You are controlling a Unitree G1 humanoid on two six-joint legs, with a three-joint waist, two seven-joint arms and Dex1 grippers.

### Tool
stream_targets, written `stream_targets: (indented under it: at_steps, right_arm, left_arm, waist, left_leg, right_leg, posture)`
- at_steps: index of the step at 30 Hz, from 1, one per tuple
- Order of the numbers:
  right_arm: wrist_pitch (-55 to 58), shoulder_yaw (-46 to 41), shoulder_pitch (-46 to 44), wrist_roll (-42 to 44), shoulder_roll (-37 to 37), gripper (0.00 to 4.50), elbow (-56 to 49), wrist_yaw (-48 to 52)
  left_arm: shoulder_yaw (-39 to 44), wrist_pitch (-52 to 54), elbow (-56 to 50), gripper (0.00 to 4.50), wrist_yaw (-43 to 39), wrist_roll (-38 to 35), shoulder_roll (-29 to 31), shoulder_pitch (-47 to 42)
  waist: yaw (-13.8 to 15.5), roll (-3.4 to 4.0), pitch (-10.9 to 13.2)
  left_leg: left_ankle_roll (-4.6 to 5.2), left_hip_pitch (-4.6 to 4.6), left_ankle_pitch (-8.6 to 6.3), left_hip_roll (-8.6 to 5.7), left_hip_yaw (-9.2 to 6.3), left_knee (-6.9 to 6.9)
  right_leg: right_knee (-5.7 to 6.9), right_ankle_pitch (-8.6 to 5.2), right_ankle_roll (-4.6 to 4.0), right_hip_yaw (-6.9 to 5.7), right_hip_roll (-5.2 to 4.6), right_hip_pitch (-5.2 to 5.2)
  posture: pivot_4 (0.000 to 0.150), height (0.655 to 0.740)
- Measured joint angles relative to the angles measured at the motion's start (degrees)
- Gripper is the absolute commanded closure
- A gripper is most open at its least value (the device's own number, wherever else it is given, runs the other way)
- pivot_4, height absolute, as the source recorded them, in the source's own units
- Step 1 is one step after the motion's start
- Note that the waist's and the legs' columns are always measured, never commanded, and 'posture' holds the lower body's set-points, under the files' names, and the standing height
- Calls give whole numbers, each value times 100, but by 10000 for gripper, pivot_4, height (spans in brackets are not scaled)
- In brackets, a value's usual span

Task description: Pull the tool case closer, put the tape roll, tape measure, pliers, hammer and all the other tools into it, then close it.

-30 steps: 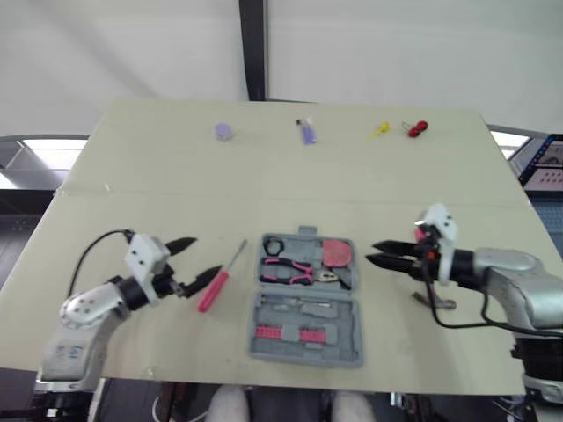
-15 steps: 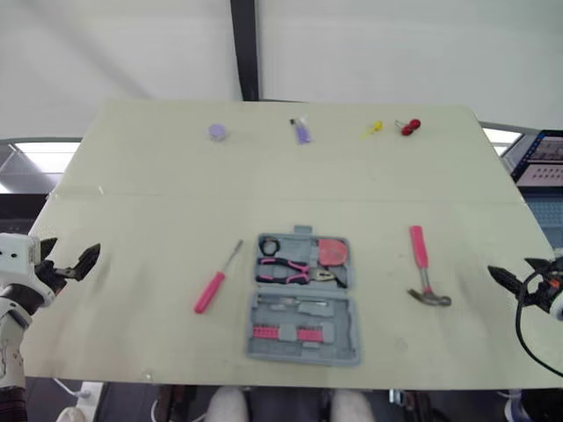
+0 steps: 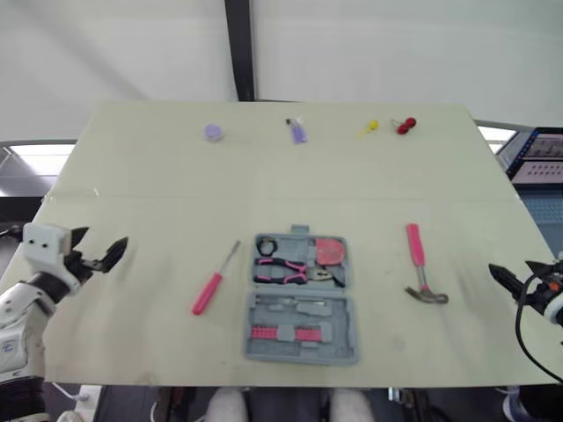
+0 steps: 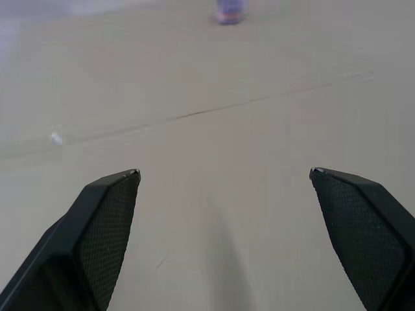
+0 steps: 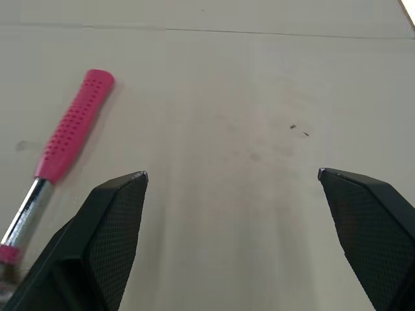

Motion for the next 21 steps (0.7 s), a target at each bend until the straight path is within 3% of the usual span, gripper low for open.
stream_targets:
  at_steps: [3,4,7,10,15,21]
  right_arm:
    - [476,6,157,125,30,576,-651,-191]
    - [737,15,274,150,48,2857,-983,-307]
    - [1298,116,397,228,140,14052,-1670,-551]
    - [1815,266,486,320,238,29044,-2261,-749]
    - [2320,686,515,310,423,29044,-2776,-1062]
    - [2776,907,428,193,701,29044,-3008,-1626]
  left_arm:
    - [-488,65,-305,0,-407,-89,-59,-292]
    - [-768,146,-424,0,-632,-148,-115,-527]
    - [-1463,382,-785,0,-1113,-272,-229,-1005]
    - [-2134,464,-921,0,-1520,-209,-323,-1324]
    - [-3255,148,-947,0,-2070,195,-823,-1628]
    - [-3843,-646,-575,0,-2236,593,-1614,-1972]
  waist:
    - [20,0,0]
    - [62,0,0]
    - [111,0,0]
    - [120,2,-1]
    - [123,2,-1]
    - [186,3,-1]
  left_leg:
    - [0,0,0,0,-1,-2]
    - [0,-1,0,-1,0,0]
    - [0,-4,0,-1,0,7]
    - [0,-3,0,-2,0,5]
    - [0,-5,0,-2,0,6]
    - [1,-7,0,-3,0,14]
  right_leg:
    - [3,0,0,-1,0,-2]
    - [2,0,0,0,0,-2]
    - [2,0,0,2,0,-1]
    - [4,0,0,0,1,-3]
    - [3,0,0,0,1,-5]
    - [3,1,1,0,0,-2]
  posture:
    - [1500,7400]
    - [1500,7400]
    - [1500,7400]
    - [1500,7400]
    - [1500,7400]
    - [1500,7400]
